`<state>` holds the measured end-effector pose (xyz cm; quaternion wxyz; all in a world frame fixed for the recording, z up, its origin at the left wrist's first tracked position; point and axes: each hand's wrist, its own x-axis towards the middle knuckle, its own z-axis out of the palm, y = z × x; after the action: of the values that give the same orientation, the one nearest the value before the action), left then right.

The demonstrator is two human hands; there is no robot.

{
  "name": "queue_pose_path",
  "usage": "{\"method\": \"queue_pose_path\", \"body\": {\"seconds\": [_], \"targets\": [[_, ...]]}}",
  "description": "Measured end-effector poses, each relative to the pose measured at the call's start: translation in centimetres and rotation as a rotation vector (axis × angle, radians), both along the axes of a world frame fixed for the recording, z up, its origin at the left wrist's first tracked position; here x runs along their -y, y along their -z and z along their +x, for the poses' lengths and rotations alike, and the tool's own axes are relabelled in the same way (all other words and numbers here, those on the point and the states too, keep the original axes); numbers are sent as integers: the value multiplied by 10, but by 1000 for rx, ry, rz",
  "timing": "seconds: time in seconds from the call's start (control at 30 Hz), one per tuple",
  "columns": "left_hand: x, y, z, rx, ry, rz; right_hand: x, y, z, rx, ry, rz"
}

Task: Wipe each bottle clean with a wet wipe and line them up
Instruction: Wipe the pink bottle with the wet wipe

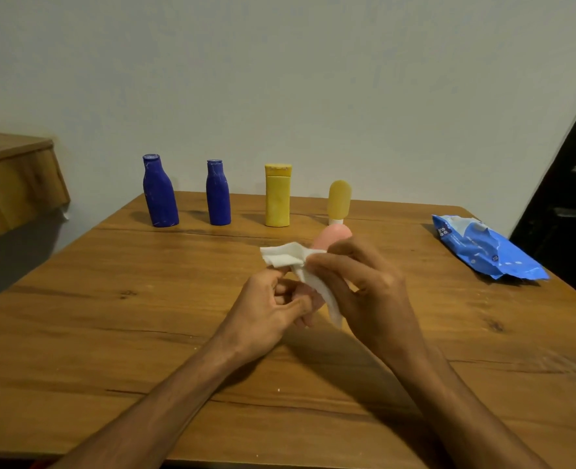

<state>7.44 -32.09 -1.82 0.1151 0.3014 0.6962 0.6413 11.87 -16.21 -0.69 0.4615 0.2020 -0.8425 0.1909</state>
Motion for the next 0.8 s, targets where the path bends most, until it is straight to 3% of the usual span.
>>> {"method": "queue_pose_path", "body": {"seconds": [0.17, 0.37, 0.57, 0.8], "targets": [[-2, 0, 1, 0, -1, 8, -3, 1, -3, -33, 65, -52], [-1, -1, 0, -32, -39, 42, -2, 2, -3, 99, -71, -5], [-2, -6, 0, 158, 95, 165, -13, 0, -5, 15, -29, -201], [0, -5, 1, 221, 191, 127, -16, -9, -4, -69, 56, -443]]}}
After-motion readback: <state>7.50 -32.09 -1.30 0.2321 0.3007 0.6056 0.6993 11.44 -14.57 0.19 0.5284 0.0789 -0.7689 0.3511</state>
